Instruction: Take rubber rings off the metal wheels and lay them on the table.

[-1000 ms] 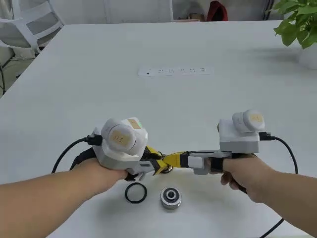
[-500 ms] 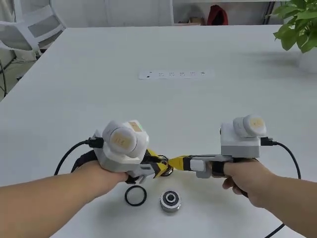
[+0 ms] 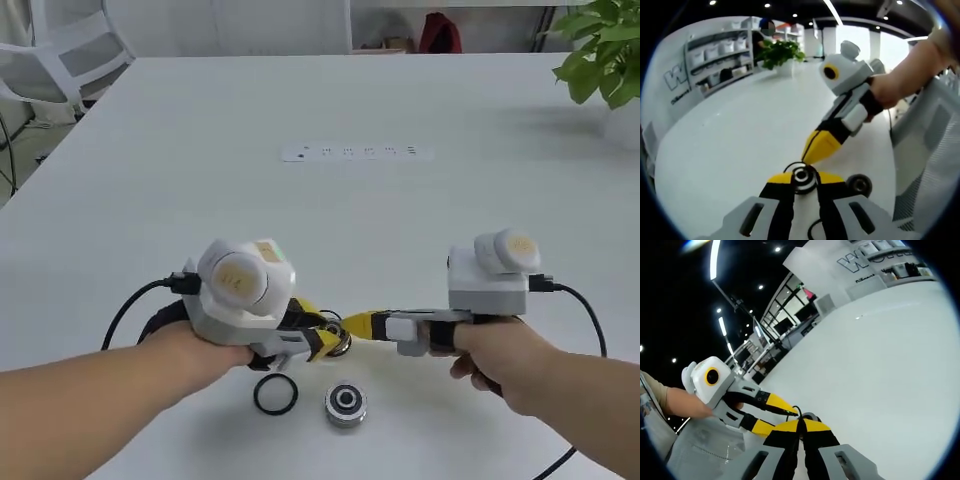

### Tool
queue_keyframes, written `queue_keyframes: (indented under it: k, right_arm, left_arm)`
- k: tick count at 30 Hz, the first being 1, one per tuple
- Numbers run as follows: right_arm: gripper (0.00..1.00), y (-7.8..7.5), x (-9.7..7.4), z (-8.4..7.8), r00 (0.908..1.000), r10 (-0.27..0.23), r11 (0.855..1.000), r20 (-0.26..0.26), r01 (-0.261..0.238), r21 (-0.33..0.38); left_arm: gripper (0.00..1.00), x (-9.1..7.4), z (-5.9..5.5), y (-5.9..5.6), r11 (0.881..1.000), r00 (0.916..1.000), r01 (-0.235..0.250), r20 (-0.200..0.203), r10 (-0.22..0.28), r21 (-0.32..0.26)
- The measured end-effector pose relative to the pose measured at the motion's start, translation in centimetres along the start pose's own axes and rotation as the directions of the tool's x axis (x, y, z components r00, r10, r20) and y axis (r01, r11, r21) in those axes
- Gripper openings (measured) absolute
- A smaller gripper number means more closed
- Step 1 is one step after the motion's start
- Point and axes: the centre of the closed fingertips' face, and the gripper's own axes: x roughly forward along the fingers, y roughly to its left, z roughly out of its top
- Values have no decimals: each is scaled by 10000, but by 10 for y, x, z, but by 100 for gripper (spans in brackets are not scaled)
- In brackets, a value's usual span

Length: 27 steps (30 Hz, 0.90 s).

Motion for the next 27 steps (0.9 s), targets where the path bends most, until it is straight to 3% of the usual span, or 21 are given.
queue_keyframes:
  k: [20, 27]
  right_arm:
    - [0, 26, -5, 6, 10000, 31, 9999, -2, -31, -131]
    - [0, 33, -4, 8, 9999, 36, 9996, -113, -39, -283]
  left_arm:
    - [30, -42, 20, -12, 9991, 9938, 318, 1060, -345, 272]
    - [33, -56, 20, -12, 9991, 9915, 274, 1263, -312, 314]
